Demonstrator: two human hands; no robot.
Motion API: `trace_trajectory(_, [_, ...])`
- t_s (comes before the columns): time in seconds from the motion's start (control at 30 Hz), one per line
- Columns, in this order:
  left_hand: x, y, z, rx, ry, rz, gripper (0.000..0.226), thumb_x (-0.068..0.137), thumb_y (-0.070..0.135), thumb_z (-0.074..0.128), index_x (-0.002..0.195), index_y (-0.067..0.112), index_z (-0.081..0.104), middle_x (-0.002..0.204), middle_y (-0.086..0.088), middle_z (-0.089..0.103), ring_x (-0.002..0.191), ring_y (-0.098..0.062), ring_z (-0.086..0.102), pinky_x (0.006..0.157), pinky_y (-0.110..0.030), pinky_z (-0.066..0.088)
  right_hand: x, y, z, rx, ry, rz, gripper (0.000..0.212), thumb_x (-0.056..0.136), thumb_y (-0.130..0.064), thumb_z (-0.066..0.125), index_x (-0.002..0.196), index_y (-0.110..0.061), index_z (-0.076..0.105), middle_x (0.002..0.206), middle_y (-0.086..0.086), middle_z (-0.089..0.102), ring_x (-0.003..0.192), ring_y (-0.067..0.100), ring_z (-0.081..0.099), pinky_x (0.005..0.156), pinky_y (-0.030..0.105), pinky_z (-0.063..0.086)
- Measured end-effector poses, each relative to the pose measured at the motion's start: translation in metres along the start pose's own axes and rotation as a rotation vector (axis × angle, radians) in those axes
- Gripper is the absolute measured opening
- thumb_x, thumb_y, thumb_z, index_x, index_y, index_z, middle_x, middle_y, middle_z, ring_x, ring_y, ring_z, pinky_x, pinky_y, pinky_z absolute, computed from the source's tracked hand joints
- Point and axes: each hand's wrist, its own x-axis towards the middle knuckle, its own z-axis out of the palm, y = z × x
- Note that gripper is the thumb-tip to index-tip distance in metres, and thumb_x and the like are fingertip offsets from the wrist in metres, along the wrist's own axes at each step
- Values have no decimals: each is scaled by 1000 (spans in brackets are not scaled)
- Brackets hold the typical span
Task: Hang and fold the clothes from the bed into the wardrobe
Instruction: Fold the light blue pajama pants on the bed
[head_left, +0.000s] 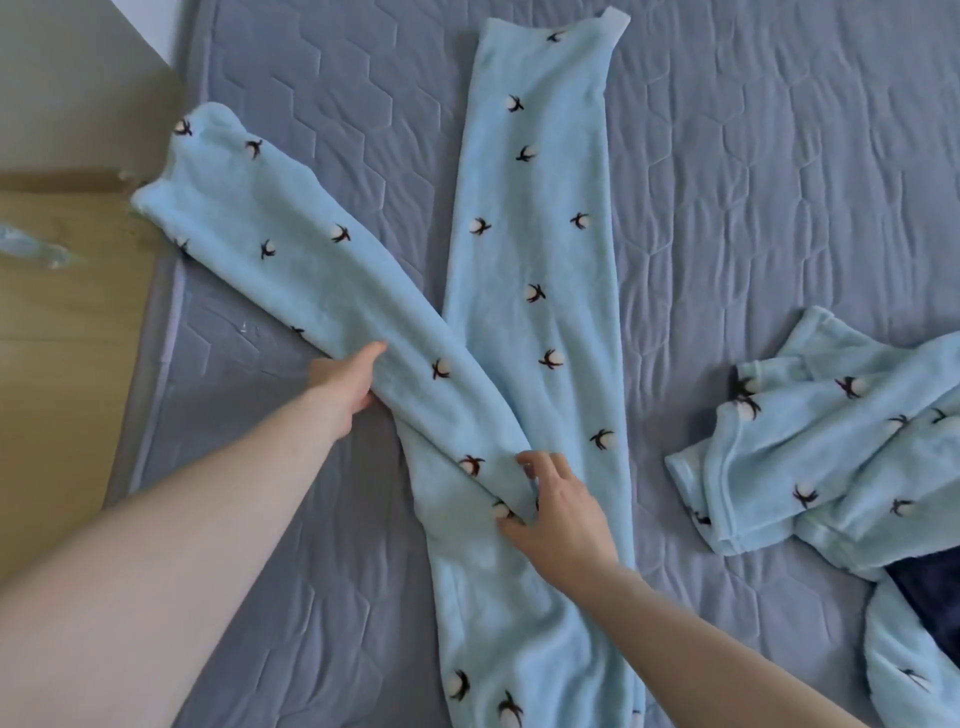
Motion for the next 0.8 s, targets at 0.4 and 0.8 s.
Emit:
trace_trajectory(0.4, [-45, 117, 70, -101, 98, 481, 86, 78, 7, 68, 154, 27, 34, 139, 5, 53, 101, -10, 64, 75, -26, 59, -9, 14, -50, 835, 65, 418, 22, 76, -8, 40, 59, -20, 47, 58, 0, 46, 54, 17, 43, 51, 22, 36])
trace_trajectory(0.8, [-75, 99, 174, 818, -314, 785, 63, 87, 42, 67, 145, 22, 51, 163, 2, 18, 138, -19, 45, 108, -23, 31, -19, 69, -34, 689, 150, 726, 17, 87, -15, 49, 94, -13, 65, 87, 0, 65, 83, 23, 58, 72, 35, 44])
